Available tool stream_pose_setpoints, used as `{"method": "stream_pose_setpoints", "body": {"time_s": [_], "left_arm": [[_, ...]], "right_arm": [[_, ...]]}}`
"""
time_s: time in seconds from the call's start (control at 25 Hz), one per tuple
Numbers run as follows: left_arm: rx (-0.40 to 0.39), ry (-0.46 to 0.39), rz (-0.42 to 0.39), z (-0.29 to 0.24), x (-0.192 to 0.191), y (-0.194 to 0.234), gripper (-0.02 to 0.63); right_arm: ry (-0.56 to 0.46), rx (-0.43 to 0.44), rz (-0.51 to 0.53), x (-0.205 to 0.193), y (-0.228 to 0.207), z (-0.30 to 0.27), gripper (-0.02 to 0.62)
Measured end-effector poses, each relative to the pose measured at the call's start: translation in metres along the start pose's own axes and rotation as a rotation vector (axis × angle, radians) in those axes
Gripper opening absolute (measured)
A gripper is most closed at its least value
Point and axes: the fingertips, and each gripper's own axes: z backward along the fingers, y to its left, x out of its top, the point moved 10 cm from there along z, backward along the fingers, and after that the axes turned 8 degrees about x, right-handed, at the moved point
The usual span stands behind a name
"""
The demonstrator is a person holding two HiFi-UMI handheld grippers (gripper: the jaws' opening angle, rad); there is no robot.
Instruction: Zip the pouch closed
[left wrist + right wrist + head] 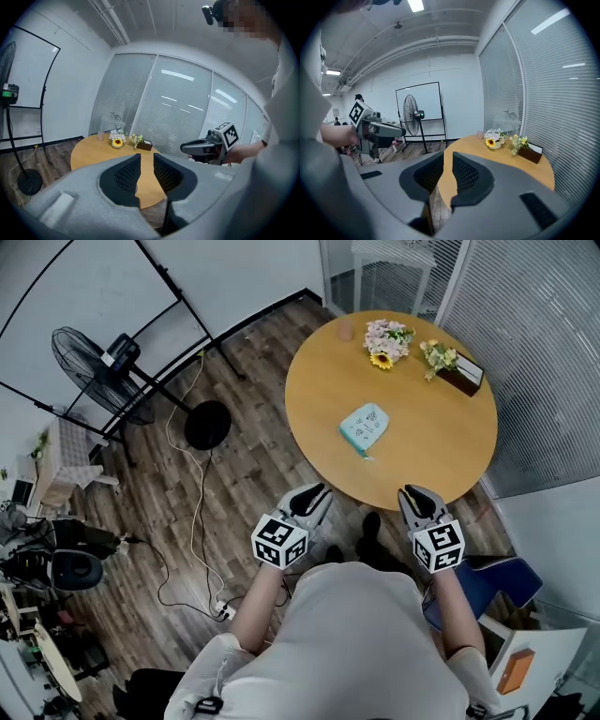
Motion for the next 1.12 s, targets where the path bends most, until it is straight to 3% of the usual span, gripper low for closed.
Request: {"method": "stream_pose_setpoints", "body": {"time_s": [0.36,0.6,1.12], "left_arm": [[0.081,0.018,0.043,-0.069,0.010,0.008,0.089],[0.111,0.049,0.012,-0.122,0.007,0.004,0.089],[0.162,0.177,0.046,-0.197,-0.029,0.008,0.089]], "right_arm": [[0.040,0.129,0.001,0.008,-0.086,-0.050,0.057],[0.094,0.214,0.010,0.000,-0.139,-0.084,0.057],[0.228,0.385,0.014,-0.047,-0.192,-0.143,0.057]]}}
